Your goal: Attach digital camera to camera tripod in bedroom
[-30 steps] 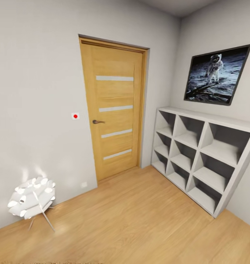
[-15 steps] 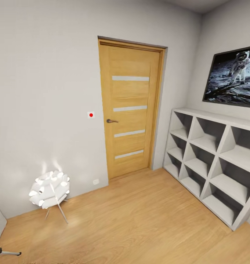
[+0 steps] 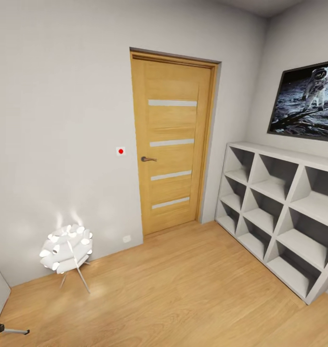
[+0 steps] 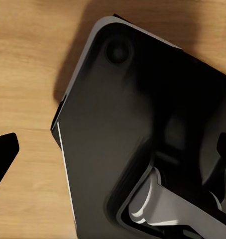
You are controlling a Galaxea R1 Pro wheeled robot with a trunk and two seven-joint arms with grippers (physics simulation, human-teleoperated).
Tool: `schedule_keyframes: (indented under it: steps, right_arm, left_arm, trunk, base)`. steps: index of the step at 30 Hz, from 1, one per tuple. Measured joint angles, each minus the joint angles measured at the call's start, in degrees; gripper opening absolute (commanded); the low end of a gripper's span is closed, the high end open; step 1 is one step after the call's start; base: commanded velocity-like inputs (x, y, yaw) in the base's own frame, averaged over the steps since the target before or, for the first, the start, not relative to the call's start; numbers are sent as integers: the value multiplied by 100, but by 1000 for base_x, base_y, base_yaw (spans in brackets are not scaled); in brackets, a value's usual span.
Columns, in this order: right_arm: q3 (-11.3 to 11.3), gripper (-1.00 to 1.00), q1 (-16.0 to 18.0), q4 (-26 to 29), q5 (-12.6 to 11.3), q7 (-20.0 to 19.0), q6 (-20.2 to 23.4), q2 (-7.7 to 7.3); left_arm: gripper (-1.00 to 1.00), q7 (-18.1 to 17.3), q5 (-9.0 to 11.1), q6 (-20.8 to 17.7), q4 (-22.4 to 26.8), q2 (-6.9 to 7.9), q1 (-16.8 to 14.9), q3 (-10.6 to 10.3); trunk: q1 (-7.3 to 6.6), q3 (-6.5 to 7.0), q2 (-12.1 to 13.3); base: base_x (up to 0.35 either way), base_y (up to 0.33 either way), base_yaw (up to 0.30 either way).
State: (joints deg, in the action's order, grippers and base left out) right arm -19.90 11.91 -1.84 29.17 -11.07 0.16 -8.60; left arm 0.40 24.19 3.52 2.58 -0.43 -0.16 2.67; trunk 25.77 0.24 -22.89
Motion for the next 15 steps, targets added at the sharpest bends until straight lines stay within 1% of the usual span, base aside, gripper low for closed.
schedule_keyframes:
  steps: [8, 15]
  right_arm:
    - [0, 100, 0, 0, 0, 2, -1, -5]
    - [0, 100, 0, -1, 0, 3, -1, 1]
  left_arm:
    - [100, 0, -3, 0, 1, -7, 0, -1]
    - [100, 0, -10, -1, 1, -6, 0, -2]
  trunk:
    - [0, 0, -1]
    - [0, 0, 0]
  base:
    - [0, -10, 0]
    - [0, -137, 0]
